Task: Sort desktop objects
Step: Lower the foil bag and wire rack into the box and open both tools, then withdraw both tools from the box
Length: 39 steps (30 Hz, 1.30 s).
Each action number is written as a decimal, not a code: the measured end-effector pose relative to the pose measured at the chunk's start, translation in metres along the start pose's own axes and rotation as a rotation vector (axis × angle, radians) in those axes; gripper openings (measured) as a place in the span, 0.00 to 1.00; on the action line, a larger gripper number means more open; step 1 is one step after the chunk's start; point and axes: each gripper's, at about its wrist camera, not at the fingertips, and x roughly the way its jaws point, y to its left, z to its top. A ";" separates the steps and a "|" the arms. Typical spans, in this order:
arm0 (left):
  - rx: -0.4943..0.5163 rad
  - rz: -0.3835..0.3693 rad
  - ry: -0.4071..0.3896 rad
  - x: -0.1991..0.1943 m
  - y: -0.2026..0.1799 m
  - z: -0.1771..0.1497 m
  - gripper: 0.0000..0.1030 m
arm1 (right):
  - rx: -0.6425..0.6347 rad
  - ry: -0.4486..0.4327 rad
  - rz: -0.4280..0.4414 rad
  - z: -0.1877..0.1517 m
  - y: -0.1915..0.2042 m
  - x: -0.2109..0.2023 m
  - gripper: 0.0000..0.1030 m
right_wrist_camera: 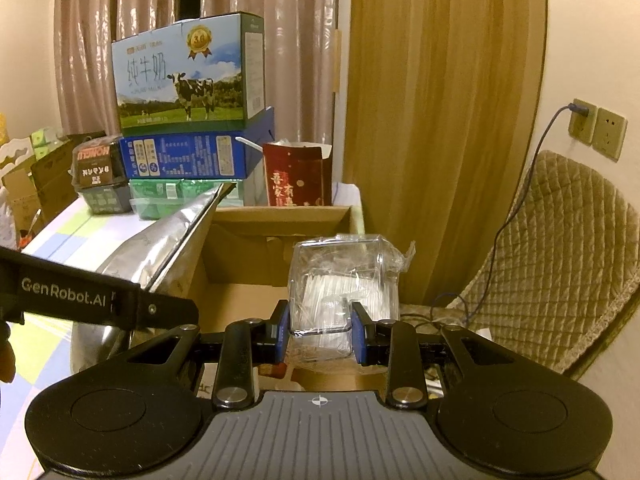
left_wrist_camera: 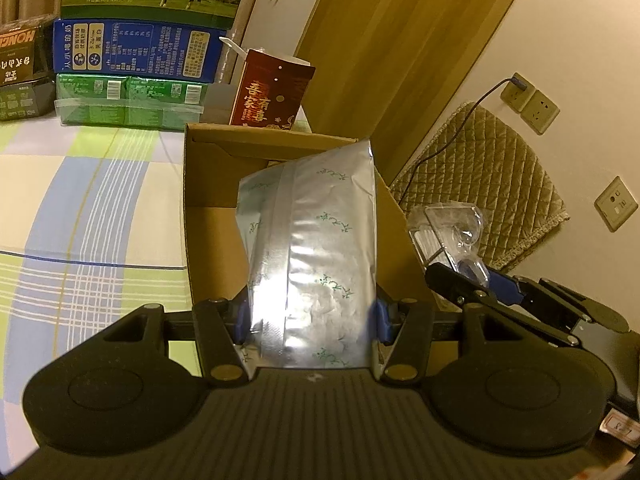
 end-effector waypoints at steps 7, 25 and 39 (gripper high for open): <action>-0.017 -0.003 -0.006 0.001 0.004 0.008 0.65 | 0.001 0.004 -0.002 0.000 0.000 0.001 0.27; -0.046 0.062 -0.080 -0.042 0.047 -0.002 0.71 | 0.064 -0.018 0.137 0.018 0.017 0.016 0.55; 0.058 0.119 -0.109 -0.086 0.045 -0.047 0.96 | 0.175 -0.011 0.072 -0.023 0.001 -0.066 0.79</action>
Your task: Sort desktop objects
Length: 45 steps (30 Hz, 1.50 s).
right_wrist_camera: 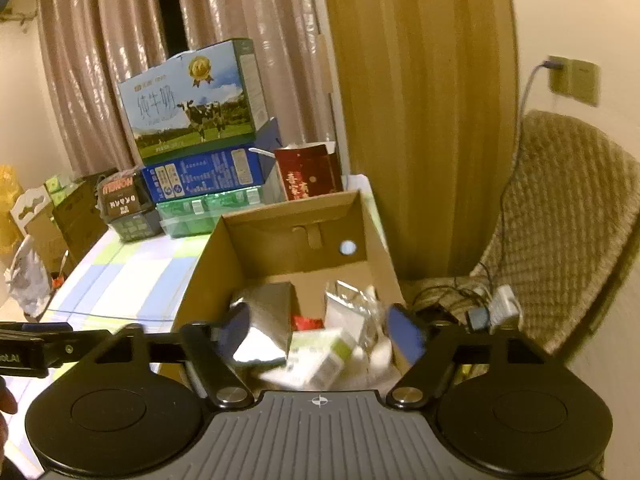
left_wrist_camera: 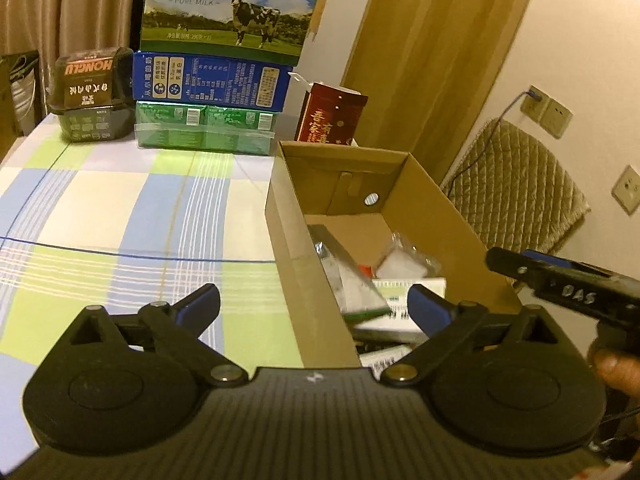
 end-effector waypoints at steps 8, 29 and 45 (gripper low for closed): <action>0.042 -0.005 -0.040 -0.042 -0.016 -0.031 0.99 | 0.043 -0.016 0.002 -0.020 0.013 -0.065 0.95; 0.103 0.090 -0.042 -0.114 -0.044 -0.071 0.99 | 0.004 0.074 -0.013 -0.055 0.040 -0.132 0.98; 0.146 0.071 -0.031 -0.115 -0.063 -0.088 0.99 | -0.039 0.071 -0.020 -0.057 0.054 -0.150 0.98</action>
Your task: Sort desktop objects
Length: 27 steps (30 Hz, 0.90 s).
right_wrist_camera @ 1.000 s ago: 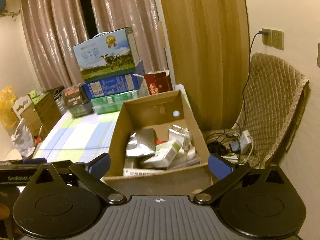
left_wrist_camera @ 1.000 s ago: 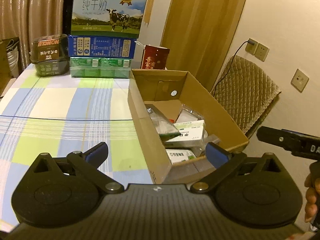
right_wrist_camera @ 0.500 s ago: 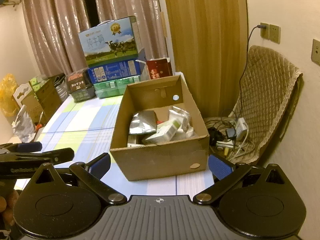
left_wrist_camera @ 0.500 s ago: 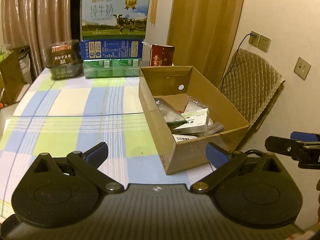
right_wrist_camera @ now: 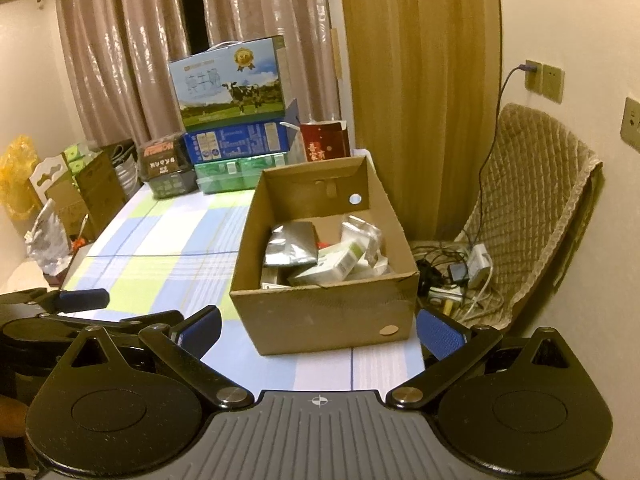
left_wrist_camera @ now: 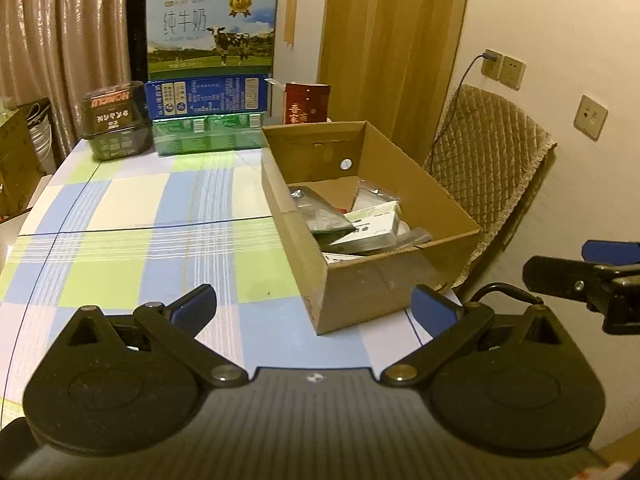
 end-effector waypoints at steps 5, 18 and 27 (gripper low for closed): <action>0.005 -0.010 0.004 0.000 -0.004 -0.002 0.99 | -0.001 0.010 -0.002 -0.002 0.000 0.001 0.98; 0.014 -0.012 0.015 0.001 -0.006 -0.005 0.99 | 0.004 0.016 -0.011 -0.004 -0.002 0.002 0.98; 0.018 -0.011 0.011 0.002 -0.006 -0.005 0.99 | 0.003 0.025 -0.012 -0.005 -0.001 0.005 0.98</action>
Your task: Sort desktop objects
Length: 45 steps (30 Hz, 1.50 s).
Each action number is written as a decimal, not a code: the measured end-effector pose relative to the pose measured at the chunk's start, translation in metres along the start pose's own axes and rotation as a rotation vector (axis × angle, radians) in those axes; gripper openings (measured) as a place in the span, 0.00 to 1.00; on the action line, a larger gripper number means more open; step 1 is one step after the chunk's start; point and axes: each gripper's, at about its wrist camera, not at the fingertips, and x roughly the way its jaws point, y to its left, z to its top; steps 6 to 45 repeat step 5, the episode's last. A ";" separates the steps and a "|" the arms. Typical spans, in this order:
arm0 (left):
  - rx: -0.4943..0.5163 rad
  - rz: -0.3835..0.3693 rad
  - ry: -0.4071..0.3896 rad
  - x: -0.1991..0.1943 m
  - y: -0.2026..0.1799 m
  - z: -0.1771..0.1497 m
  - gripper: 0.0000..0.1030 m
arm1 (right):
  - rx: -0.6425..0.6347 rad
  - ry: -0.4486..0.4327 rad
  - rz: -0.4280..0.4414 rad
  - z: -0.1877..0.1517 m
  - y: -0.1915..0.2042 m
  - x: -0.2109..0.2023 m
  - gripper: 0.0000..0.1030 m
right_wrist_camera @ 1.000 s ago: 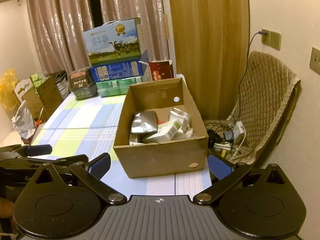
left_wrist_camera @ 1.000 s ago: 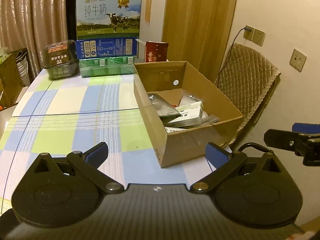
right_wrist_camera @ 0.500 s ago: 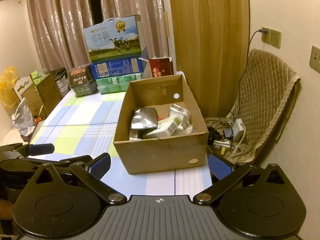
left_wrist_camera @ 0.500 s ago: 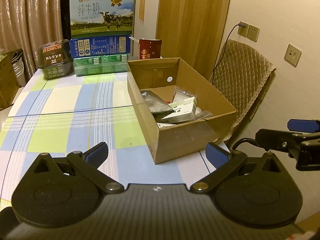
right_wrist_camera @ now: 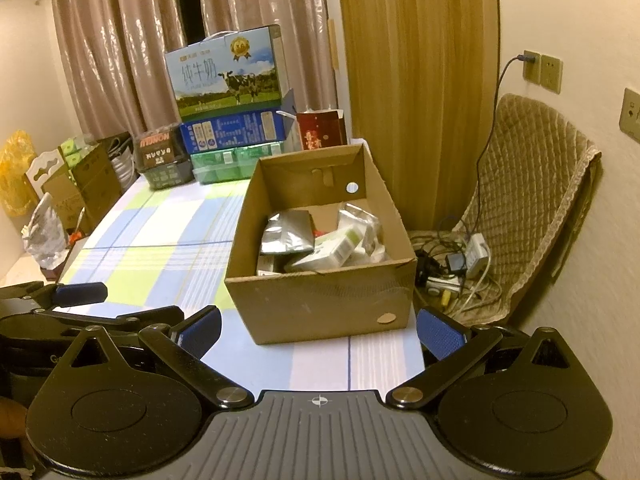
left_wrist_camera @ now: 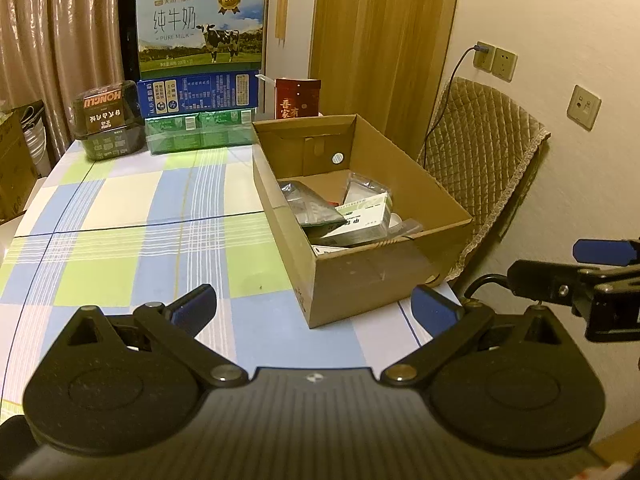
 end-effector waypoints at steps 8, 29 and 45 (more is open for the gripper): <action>-0.009 -0.013 -0.009 0.000 0.002 0.000 0.99 | -0.003 0.005 -0.004 -0.002 0.001 0.002 0.98; -0.009 -0.013 -0.009 0.000 0.002 0.000 0.99 | -0.003 0.005 -0.004 -0.002 0.001 0.002 0.98; -0.009 -0.013 -0.009 0.000 0.002 0.000 0.99 | -0.003 0.005 -0.004 -0.002 0.001 0.002 0.98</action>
